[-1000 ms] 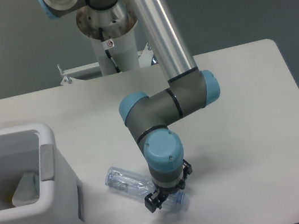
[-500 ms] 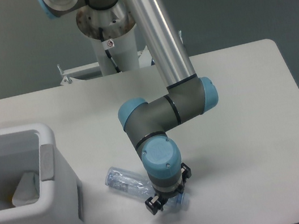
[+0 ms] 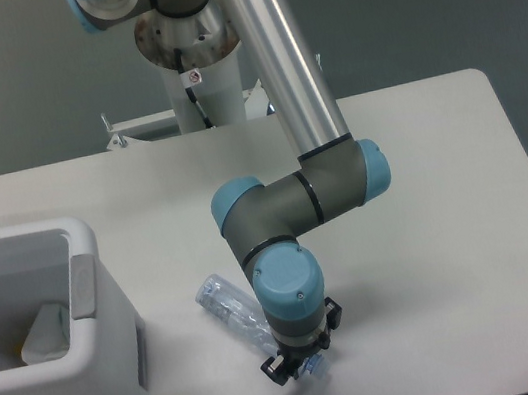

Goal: Place the trash in the trash can
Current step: 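Rotate the gripper and close it around the bottle's cap end, then lift the bottle and carry it over the trash bin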

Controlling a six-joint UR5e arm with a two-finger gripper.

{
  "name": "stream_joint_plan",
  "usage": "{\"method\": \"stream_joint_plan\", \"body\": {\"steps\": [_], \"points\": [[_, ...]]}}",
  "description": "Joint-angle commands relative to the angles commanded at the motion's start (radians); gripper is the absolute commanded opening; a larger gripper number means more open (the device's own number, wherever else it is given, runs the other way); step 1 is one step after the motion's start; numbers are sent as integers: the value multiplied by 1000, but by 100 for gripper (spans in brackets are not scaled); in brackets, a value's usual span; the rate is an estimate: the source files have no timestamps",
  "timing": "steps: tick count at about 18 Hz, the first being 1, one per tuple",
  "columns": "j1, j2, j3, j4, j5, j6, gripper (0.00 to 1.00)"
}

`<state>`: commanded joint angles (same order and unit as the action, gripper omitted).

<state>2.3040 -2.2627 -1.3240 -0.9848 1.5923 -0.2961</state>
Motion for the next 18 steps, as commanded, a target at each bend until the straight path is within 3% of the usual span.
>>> {"method": "stream_joint_plan", "body": {"steps": [5, 8, 12, 18], "points": [[28, 25, 155, 3, -54, 11, 44], [37, 46, 215, 64, -107, 47, 44], [38, 100, 226, 138, -204, 98, 43], [32, 213, 226, 140, -353, 156, 39]]}}
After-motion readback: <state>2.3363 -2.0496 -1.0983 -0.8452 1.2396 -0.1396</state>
